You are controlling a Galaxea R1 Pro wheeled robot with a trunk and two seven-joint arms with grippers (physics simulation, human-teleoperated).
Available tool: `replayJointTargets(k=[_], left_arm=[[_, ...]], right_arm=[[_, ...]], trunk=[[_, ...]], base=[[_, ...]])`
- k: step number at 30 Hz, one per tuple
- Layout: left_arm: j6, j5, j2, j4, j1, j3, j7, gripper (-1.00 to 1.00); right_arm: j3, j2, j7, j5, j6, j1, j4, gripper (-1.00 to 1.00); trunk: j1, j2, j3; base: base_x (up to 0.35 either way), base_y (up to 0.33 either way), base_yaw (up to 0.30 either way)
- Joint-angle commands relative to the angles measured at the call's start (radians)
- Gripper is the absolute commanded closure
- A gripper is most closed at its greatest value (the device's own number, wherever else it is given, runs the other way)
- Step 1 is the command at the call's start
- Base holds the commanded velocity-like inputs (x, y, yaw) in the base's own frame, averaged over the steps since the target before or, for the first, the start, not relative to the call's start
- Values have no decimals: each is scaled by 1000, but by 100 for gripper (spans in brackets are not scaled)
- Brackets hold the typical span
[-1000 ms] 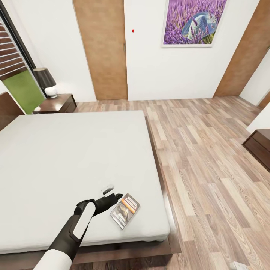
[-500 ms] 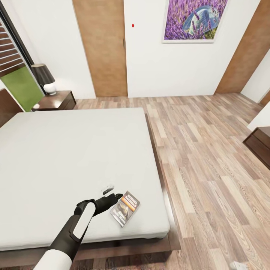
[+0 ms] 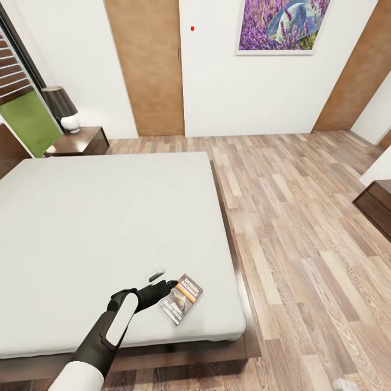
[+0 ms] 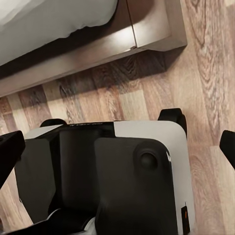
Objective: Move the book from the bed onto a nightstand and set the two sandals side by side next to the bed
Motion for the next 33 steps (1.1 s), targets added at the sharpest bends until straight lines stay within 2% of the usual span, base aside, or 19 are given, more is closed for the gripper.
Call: replayJointTargets(k=[1, 33], left_arm=[[3, 11, 0, -2, 0, -1, 10, -100], [3, 12, 2, -3, 0, 3, 10, -100]], right_arm=[[-2, 0, 4, -2, 3, -1, 1, -100], [-2, 0, 4, -2, 3, -1, 0, -100]], trunk=[[0, -1, -3], [0, -1, -53]], base=[[0, 0, 0], [0, 0, 0]])
